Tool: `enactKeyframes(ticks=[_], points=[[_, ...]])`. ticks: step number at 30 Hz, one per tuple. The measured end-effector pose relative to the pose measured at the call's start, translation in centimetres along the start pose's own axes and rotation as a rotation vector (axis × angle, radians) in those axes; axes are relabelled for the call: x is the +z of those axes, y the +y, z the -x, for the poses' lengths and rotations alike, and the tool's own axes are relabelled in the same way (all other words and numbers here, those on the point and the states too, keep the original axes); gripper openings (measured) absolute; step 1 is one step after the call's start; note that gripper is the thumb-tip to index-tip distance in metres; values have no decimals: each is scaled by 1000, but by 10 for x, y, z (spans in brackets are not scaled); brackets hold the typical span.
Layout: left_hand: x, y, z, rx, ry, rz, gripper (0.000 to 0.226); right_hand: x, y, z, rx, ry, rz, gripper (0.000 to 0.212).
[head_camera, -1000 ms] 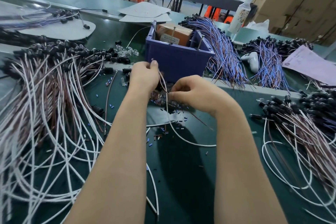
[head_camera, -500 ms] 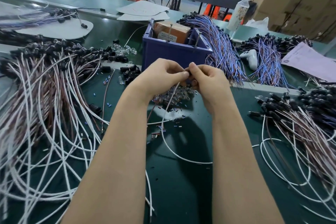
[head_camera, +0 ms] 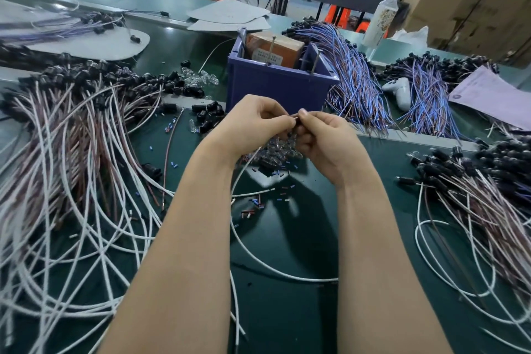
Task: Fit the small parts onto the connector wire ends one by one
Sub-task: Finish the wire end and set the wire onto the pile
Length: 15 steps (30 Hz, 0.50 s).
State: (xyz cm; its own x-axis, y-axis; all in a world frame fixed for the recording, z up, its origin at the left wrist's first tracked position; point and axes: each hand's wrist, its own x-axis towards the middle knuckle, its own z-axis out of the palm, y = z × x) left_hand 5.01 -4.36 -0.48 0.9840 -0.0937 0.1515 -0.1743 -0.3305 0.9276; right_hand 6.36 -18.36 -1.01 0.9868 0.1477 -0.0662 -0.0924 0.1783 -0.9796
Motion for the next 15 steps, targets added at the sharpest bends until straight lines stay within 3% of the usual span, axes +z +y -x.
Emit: enactKeyframes(ticks=[2,5,6,9,12,15], points=[[1,-1,0,-14,19,18,8,5,1,0,-59,52,119,28],[4,-1,-2,-38,53,-85,8,10,0,0,-348,210,786,19],[5,0,-3,-37,59,-116,8,12,-1,1,-429,221,895,18],[-2,4,-3,-1,25,-201,7,7,-3,0,-480,236,858,16],[-12,6,1,-21,-31,-148,9,-15,-6,-3,-331,325,594,18],[-11,7,-1,-17,73,-69,8,-15,6,-4,-230,323,714,15]])
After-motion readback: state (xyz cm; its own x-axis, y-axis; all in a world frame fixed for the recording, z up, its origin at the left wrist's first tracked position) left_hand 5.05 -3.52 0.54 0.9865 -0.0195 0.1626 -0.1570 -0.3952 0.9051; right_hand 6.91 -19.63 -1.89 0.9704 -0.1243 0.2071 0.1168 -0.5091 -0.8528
